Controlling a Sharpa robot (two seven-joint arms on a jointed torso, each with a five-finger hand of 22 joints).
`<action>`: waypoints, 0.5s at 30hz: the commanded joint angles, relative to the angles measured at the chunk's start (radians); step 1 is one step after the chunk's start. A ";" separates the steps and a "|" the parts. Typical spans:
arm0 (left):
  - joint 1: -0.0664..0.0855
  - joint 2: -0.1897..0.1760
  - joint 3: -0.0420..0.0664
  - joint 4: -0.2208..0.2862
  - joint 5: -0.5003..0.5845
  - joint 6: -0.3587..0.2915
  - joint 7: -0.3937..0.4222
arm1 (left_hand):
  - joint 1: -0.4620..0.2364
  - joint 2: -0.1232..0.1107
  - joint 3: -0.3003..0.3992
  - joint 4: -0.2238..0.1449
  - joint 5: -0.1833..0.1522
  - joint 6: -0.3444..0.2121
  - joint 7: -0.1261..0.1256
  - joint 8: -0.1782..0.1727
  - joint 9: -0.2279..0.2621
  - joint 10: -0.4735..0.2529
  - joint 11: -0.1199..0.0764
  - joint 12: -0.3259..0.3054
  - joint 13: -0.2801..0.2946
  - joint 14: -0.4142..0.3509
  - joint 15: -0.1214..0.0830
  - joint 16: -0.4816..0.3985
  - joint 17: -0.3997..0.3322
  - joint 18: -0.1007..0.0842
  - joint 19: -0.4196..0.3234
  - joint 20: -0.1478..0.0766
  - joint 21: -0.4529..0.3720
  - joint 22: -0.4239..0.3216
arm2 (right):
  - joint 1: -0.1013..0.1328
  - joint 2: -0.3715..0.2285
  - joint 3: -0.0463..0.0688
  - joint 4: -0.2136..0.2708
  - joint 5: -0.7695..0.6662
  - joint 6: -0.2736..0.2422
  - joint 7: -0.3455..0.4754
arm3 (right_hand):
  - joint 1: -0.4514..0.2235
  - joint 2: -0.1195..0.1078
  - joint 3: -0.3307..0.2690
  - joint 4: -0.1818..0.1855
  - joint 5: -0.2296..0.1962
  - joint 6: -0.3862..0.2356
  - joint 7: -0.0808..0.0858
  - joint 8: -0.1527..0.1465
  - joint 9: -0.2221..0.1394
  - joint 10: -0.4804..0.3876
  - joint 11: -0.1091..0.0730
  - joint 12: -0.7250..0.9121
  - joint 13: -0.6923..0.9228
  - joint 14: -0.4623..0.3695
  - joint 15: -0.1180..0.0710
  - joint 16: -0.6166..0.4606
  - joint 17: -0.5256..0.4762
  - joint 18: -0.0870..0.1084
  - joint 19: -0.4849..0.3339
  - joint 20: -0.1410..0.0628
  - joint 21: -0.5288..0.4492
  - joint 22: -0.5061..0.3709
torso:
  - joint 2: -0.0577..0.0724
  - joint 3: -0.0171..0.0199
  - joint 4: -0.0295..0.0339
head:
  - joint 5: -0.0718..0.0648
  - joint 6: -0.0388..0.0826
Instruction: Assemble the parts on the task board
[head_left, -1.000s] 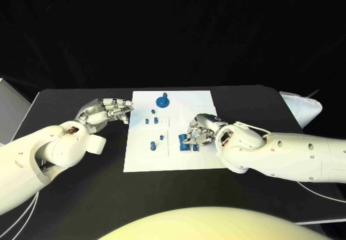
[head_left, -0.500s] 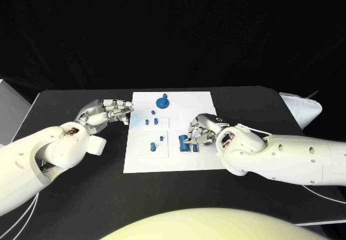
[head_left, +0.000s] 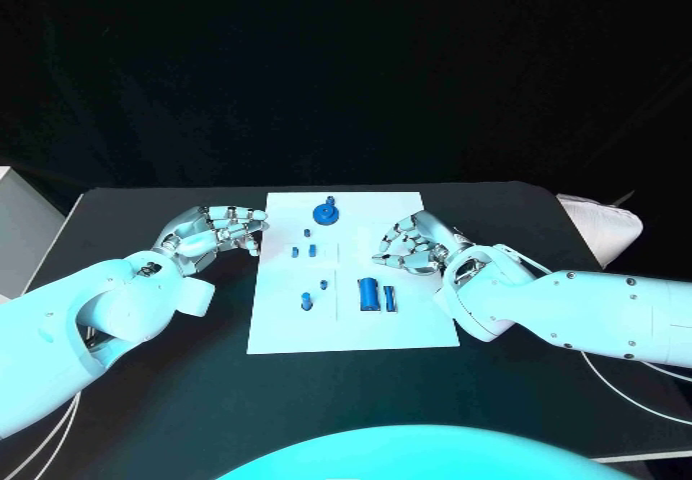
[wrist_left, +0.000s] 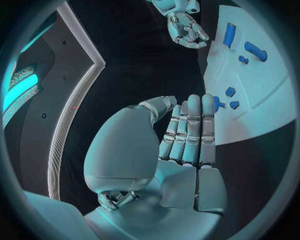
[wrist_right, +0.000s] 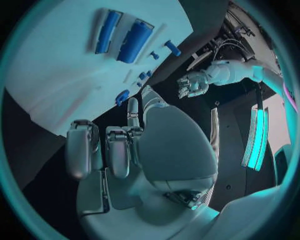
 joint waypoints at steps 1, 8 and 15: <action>-0.003 0.015 0.001 -0.013 0.012 -0.009 0.035 | -0.012 -0.001 -0.004 0.008 -0.006 -0.010 -0.002 0.007 -0.002 0.011 -0.003 0.011 0.002 -0.002 0.004 0.006 0.002 0.015 -0.004 0.004 -0.011 -0.007 | 0.008 0.010 0.003 -0.039 0.332 -0.027 0.265 | 0.018 0.001 0.002 -0.003 0.031 -0.013 0.003 -0.009 -0.004 0.060 0.010 -0.030 0.221 0.093 0.010 -0.009 0.230 0.022 0.049 0.011 -0.050 0.190 | -0.014 -0.0056 0.0012 | 0.006 0.010; -0.005 0.056 0.002 -0.077 0.043 -0.073 0.089 | -0.022 -0.019 -0.028 0.034 -0.016 -0.005 -0.014 0.026 0.000 0.027 -0.007 -0.001 -0.011 -0.075 0.012 -0.041 -0.016 0.011 -0.031 0.012 -0.093 -0.058 | 0.027 0.068 0.011 -0.180 0.597 0.038 0.473 | 0.090 -0.002 0.067 -0.006 0.060 -0.049 0.026 -0.019 -0.003 -0.199 0.031 -0.543 -0.056 -0.035 0.031 -0.268 -0.084 0.122 -0.127 0.036 -0.759 -0.048 | -0.039 -0.0160 0.0002 | 0.017 0.046; -0.004 0.098 0.004 -0.145 0.085 -0.123 0.134 | -0.003 -0.042 -0.048 0.105 -0.059 -0.065 -0.045 0.014 -0.030 0.056 0.036 -0.216 -0.059 -0.184 0.086 -0.479 -0.166 0.011 -0.102 0.100 -0.499 -0.326 | 0.035 0.158 0.019 -0.364 0.778 0.133 0.588 | 0.115 -0.051 0.242 -0.011 0.038 -0.113 0.076 -0.080 -0.048 -0.343 0.088 -1.193 -0.661 -0.321 0.088 -0.923 -0.569 0.149 -0.301 0.094 -1.209 -0.363 | -0.057 -0.0181 -0.0037 | 0.034 0.100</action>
